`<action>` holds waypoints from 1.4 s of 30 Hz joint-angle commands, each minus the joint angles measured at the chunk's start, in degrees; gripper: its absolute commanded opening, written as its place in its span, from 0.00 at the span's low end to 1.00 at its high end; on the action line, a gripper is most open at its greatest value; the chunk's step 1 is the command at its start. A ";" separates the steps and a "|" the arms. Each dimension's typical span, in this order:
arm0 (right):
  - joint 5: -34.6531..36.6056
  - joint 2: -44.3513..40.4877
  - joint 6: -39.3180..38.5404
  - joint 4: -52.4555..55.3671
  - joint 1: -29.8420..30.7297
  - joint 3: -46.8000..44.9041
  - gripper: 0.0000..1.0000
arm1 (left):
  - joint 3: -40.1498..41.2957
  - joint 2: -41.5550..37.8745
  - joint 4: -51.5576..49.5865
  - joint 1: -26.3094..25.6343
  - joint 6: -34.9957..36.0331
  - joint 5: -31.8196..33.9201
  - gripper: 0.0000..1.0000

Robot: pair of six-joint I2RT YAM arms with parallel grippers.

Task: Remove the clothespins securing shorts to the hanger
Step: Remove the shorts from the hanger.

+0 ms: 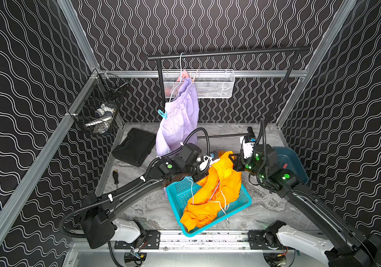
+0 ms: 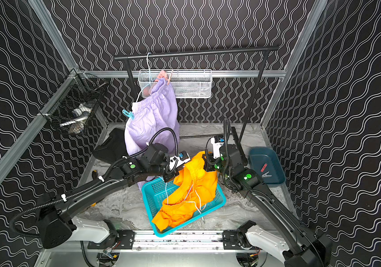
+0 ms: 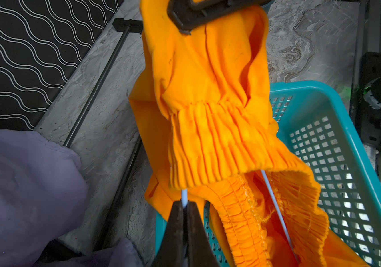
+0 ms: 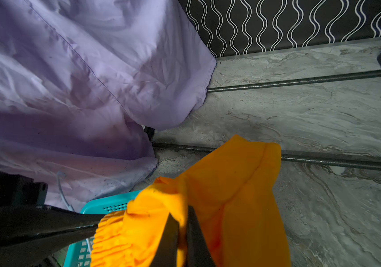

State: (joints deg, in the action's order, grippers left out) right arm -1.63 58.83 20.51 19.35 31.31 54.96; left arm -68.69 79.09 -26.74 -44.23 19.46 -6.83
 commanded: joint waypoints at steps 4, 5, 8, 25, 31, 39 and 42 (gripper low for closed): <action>4.88 -0.31 1.02 -3.95 -0.20 -0.21 0.22 | -0.21 0.10 -8.46 -0.41 1.36 2.25 0.00; 4.69 -0.38 0.94 -3.58 -0.20 -0.20 0.22 | -0.60 0.23 -8.63 -0.49 1.43 2.41 0.00; 4.08 -1.07 0.85 -3.18 -0.20 -0.53 0.21 | -1.00 0.37 -8.61 -0.51 1.63 2.61 0.00; -2.53 1.03 1.99 -0.26 1.40 1.02 0.35 | -1.01 0.35 -7.54 -0.66 1.27 2.16 0.00; -1.45 0.48 1.64 1.84 2.66 0.85 0.35 | -0.85 0.36 -7.27 -0.66 1.41 2.35 0.00; 0.96 2.55 1.46 2.76 4.10 1.09 0.14 | -1.01 0.10 -7.27 -0.66 1.02 2.17 0.00; 2.54 3.04 1.25 3.36 4.29 1.71 0.01 | -0.86 -0.24 -7.18 -0.64 0.82 2.17 0.00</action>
State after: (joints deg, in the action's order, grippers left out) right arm -1.26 61.60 21.89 22.02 35.40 55.90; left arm -69.30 79.26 -32.58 -44.84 19.53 -3.84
